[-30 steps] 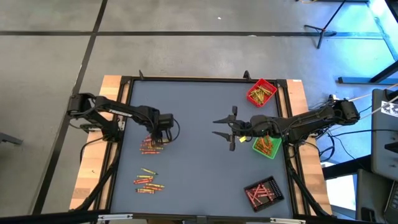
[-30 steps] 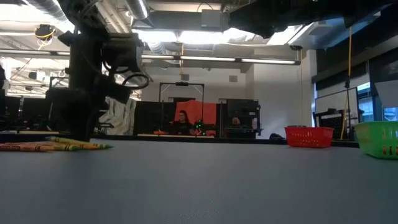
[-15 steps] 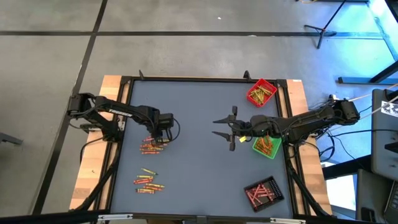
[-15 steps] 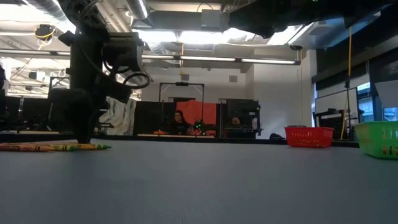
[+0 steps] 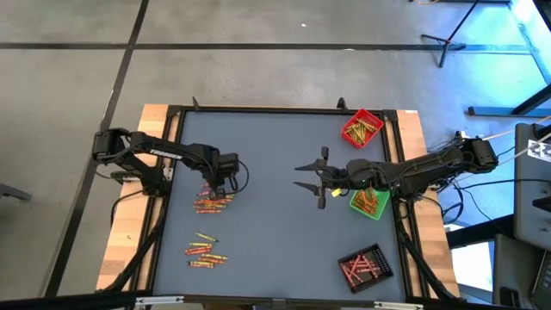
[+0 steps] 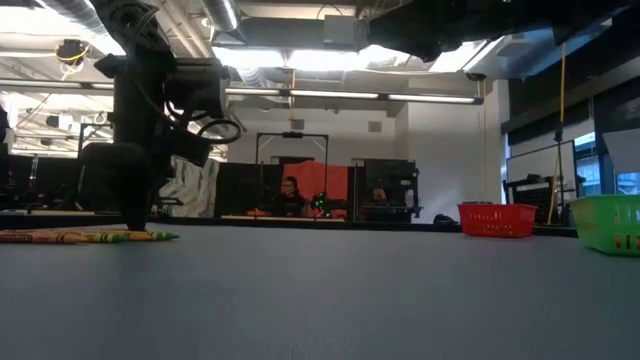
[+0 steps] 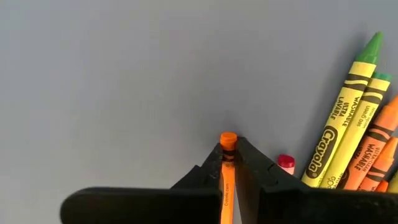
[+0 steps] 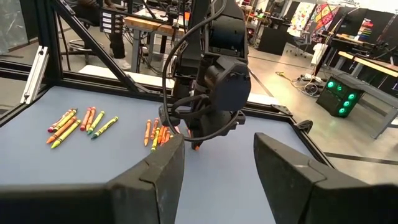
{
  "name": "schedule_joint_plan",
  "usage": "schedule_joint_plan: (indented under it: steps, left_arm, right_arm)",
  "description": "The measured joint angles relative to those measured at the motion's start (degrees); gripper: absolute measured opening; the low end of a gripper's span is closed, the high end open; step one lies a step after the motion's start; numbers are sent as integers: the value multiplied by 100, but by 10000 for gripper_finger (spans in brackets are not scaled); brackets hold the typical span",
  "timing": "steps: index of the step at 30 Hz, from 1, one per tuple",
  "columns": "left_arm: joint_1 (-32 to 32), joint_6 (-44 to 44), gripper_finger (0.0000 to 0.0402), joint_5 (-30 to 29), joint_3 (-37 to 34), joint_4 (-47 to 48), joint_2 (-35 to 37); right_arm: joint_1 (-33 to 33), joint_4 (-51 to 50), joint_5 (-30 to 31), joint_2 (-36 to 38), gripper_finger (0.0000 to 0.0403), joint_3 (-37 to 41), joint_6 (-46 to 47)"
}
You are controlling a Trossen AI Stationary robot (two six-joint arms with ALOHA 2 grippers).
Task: Sort crayons
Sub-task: Put the orange crayon into the green bin
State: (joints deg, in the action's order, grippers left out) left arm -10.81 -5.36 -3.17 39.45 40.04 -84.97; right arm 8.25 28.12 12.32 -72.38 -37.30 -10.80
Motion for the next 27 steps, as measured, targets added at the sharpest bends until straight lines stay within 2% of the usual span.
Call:
schedule_joint_plan:
  steps: [3, 7, 11, 20, 23, 27]
  left_arm:
    - [53, 124, 3, -66, 74, 81, 11]
    - [240, 160, 2, -581, 334, 293, 230]
    - [509, 148, 1, -1281, 648, 619, 647]
    - [1208, 256, 1, -2261, 878, 220, 1834]
    - [1475, 373, 0, -2528, 876, -62, 2059]
    - [1809, 758, 0, -2629, 660, -962, 2325]
  right_arm:
    - [0, 0, 0, 0, 191, -1, 2]
    - [0, -19, 0, 0, 191, -2, 2]
    - [0, -132, 0, 0, 191, -2, 87]
    - [0, -194, 0, -2, 194, -4, 452]
    - [-1, -263, 0, -4, 217, -4, 470]
    - [-1, -269, 0, -79, 269, -4, 457]
